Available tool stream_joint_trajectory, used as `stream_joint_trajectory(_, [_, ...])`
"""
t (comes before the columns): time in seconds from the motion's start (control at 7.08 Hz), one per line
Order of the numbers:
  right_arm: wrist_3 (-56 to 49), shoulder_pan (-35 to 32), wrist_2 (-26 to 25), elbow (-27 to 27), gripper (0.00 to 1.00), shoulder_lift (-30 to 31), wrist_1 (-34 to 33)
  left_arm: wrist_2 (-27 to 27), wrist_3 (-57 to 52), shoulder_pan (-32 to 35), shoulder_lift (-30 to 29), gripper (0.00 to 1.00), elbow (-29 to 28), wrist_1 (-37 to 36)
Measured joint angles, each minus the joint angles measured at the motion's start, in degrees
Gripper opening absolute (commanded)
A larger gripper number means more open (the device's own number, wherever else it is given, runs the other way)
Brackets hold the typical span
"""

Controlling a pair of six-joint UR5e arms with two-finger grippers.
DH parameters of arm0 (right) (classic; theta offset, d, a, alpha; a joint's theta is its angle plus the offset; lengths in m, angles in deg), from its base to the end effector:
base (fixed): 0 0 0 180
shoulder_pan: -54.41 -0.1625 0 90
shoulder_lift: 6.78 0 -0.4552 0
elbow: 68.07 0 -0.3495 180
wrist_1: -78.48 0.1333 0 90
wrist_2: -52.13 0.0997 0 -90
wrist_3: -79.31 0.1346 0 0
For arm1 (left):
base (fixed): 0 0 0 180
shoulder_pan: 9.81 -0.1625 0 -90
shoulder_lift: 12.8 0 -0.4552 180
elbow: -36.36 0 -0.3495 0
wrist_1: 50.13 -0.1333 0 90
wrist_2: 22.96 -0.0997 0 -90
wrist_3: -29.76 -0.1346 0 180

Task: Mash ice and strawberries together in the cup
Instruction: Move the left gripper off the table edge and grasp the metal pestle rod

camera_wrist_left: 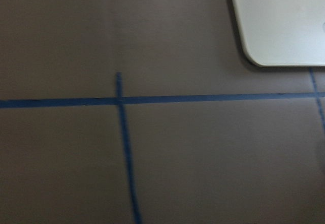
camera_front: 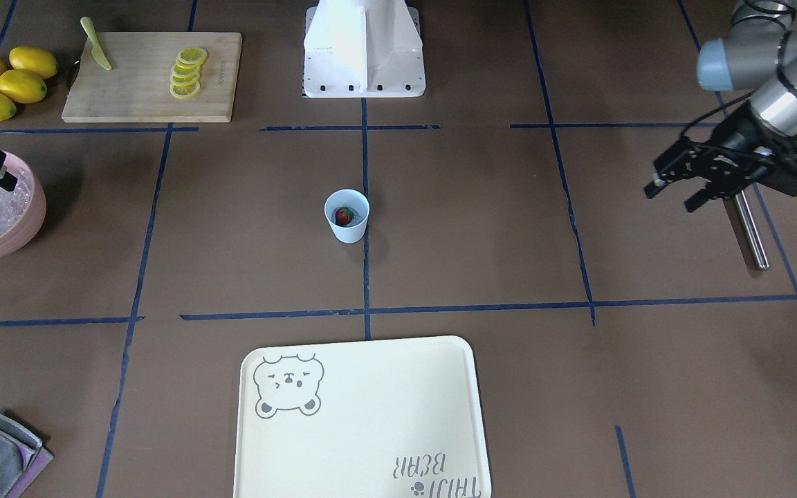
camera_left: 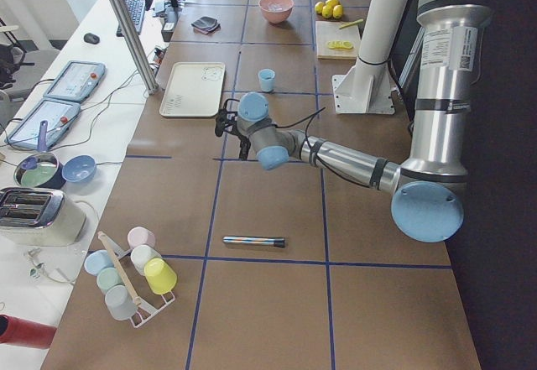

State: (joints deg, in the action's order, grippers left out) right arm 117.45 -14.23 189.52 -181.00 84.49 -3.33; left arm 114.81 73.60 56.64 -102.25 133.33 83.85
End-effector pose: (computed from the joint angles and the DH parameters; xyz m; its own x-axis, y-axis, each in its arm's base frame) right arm -0.1308 -0.4284 0.5180 0.5861 0.0366 0.8094 -0.0585 0.9983 -0.0028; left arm 0.1594 -0.4500 0.5594 0.4564 0.1662 -0.8741 0.0852 0.9697 0.2288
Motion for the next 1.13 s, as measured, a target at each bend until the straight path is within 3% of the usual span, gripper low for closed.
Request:
stream_joint_trajectory(0.28, [0.0, 0.0, 0.0, -0.2, 1.00, 0.2, 0.1, 2.7, -17.0, 6.5, 0.3, 0.86, -8.7, -9.2])
stream_joint_trajectory(0.57, [0.0, 0.0, 0.0, -0.5, 1.00, 0.5, 0.2, 2.9, -24.9, 7.3, -2.8, 0.83, -11.1, -25.3])
stream_joint_trajectory(0.71, [0.0, 0.0, 0.0, -0.6, 1.00, 0.6, 0.2, 2.3, -27.4, 7.1, -3.9, 0.83, -12.7, -29.6])
stream_joint_trajectory(1.13, [0.0, 0.0, 0.0, -0.9, 1.00, 1.0, 0.3, -1.5, -33.2, 6.4, -7.4, 0.83, -20.8, -32.5])
